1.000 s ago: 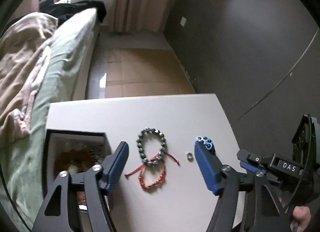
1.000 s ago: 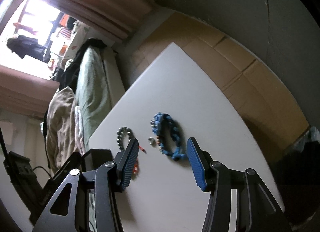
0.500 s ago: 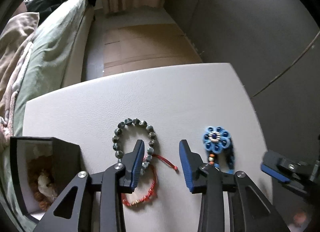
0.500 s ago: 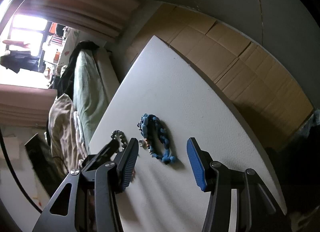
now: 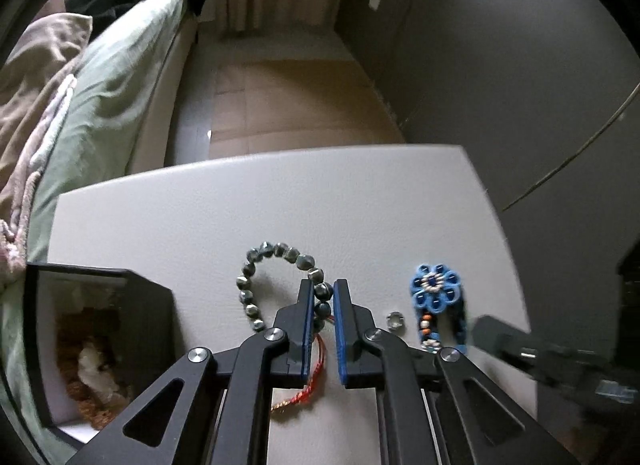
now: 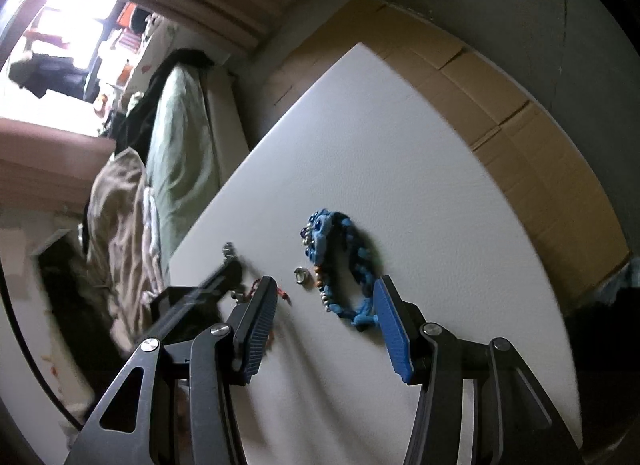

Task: Organize jewelry
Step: 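Grasp the grey bead bracelet with the left tool, then grasp the blue flower bracelet with the right tool while the left tool lifts the grey bracelet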

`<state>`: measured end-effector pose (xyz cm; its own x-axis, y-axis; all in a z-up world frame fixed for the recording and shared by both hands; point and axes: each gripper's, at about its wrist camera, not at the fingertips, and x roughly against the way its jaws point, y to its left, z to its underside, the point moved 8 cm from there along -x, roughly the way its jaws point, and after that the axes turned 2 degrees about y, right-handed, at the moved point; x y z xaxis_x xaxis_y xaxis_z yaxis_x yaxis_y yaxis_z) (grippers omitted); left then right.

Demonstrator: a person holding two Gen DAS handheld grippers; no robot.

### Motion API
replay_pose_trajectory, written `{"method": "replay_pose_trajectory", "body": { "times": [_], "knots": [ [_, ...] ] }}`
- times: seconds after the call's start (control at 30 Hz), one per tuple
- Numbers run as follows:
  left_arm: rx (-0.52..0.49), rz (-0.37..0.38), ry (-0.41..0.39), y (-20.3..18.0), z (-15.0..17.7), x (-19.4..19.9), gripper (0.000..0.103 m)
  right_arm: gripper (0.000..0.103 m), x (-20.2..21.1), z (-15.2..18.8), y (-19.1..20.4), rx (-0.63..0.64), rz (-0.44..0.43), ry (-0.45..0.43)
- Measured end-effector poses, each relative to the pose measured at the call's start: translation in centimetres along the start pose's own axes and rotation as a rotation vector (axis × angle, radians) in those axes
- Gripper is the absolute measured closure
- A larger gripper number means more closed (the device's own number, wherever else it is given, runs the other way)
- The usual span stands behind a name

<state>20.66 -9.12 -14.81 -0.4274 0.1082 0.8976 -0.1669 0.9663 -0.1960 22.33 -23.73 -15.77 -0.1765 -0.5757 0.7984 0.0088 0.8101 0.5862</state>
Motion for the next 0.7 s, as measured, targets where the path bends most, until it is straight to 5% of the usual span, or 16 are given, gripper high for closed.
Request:
{"method": "replay_pose_trajectory", "body": {
  "times": [0.4, 0.67, 0.7],
  "knots": [
    [0.073, 0.186, -0.142, 2.2, 0.2, 6.2, 0.094, 0.052, -0.5, -1.3, 2.3, 0.233, 0.217, -0.149],
    [0.095, 0.221, -0.227, 4.5, -0.4, 10.9, 0.094, 0.052, -3.1, -1.8, 2.2, 0.329, 0.361, -0.134],
    [0.107, 0.224, -0.232, 5.1, -0.4, 11.3, 0.094, 0.058, -3.2, -1.8, 2.4, 0.354, 0.383, -0.14]
  ]
}}
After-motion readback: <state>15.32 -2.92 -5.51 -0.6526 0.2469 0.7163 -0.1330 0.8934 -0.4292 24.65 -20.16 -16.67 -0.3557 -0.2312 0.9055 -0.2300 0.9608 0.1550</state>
